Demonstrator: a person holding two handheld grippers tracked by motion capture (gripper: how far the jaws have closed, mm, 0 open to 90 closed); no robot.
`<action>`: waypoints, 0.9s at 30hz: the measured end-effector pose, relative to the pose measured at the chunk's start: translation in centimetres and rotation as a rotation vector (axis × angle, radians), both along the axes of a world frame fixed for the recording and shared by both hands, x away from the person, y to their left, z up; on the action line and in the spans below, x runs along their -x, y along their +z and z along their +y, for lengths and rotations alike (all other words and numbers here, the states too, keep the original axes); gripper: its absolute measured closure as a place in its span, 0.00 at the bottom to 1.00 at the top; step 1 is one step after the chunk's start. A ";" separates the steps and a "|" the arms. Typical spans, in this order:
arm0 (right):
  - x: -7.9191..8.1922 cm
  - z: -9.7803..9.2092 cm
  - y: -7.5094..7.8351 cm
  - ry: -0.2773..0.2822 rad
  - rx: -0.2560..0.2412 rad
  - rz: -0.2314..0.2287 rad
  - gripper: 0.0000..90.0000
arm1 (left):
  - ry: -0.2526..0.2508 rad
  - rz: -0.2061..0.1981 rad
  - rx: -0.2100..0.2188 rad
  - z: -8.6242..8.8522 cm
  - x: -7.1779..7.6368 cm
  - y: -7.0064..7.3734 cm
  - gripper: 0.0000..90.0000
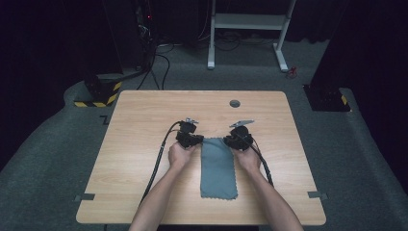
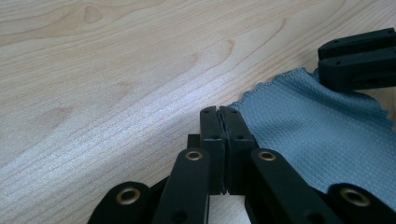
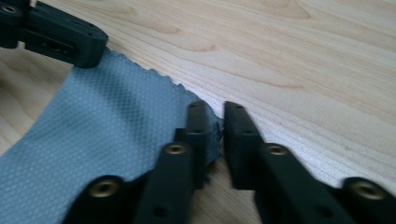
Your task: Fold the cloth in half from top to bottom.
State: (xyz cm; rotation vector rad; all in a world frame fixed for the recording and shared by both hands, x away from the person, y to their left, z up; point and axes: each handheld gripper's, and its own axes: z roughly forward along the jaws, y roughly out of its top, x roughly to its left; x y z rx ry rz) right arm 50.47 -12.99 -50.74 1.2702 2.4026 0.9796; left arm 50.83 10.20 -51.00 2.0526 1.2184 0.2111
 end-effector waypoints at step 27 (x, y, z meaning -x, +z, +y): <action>-0.4 0.2 1.8 0.018 -0.001 -0.042 1.00 | -0.015 -0.054 0.066 -0.1 -0.5 2.1 0.99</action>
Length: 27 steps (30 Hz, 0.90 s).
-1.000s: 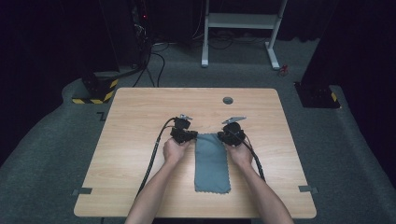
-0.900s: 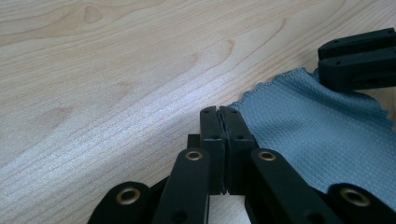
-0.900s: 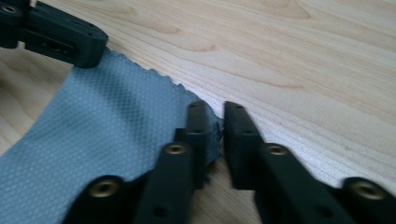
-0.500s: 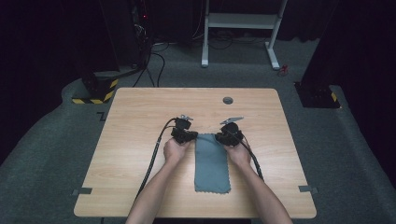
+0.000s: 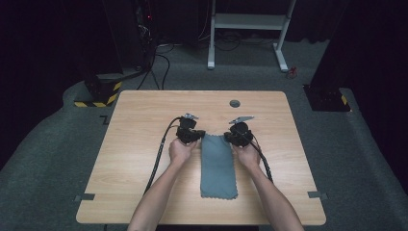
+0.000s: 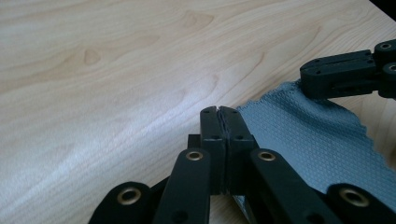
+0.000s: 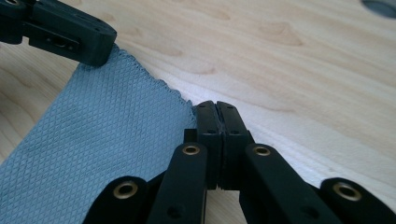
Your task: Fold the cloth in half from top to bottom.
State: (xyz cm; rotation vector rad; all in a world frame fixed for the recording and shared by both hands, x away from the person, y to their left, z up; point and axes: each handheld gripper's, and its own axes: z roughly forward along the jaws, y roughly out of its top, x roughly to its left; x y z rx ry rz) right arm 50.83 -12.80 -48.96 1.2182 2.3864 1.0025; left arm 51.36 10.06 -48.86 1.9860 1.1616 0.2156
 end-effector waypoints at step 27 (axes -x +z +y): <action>4.6 -2.4 1.5 0.109 -0.035 -0.077 1.00 | -0.153 -0.053 0.045 0.8 4.5 1.2 0.99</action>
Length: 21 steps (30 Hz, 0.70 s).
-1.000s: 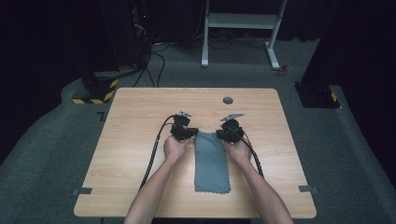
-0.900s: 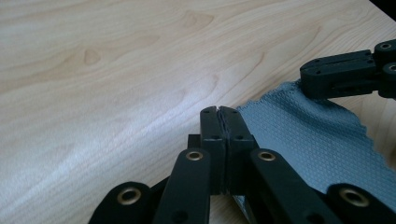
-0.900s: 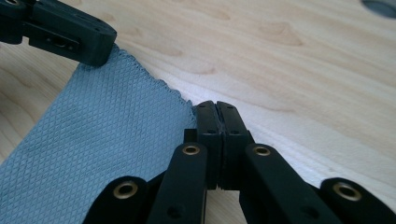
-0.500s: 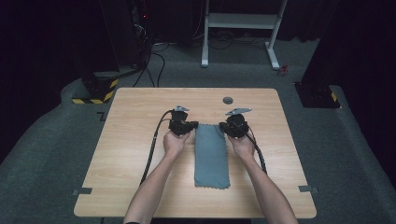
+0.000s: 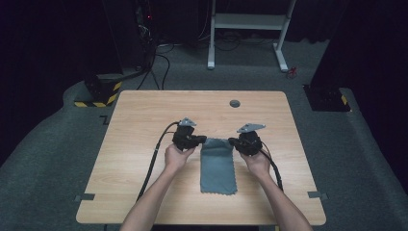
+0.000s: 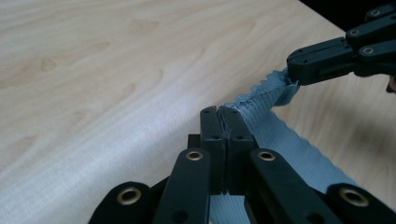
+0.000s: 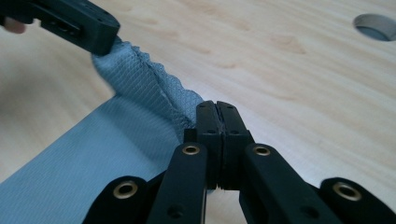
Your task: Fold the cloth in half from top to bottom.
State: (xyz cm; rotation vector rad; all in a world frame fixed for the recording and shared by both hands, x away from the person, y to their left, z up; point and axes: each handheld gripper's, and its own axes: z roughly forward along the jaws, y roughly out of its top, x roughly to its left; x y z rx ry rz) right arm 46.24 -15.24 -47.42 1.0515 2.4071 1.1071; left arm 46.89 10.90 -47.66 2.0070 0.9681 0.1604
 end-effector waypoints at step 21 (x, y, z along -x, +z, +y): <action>5.1 -0.6 -2.0 0.066 -0.003 0.003 1.00 | -0.043 -0.039 -0.031 -0.2 5.6 -1.7 0.99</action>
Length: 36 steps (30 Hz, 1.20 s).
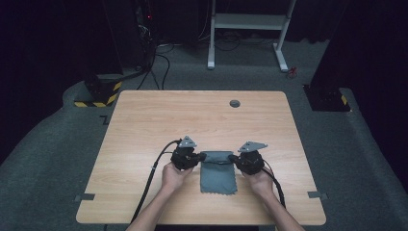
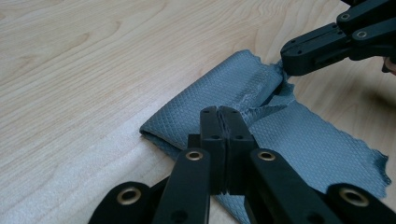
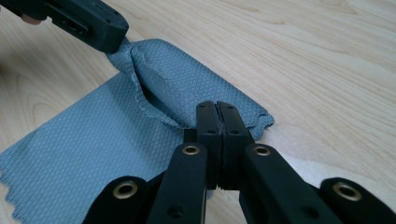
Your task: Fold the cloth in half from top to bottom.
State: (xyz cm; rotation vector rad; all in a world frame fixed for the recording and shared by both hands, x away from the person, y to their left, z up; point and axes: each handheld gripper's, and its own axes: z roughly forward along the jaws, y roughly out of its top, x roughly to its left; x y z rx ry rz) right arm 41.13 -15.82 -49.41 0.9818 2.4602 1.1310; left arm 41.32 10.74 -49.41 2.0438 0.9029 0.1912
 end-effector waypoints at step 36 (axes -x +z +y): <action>6.3 -1.2 -1.5 0.096 -0.025 0.023 1.00 | -0.078 -0.021 -0.031 -0.1 6.3 -2.0 0.99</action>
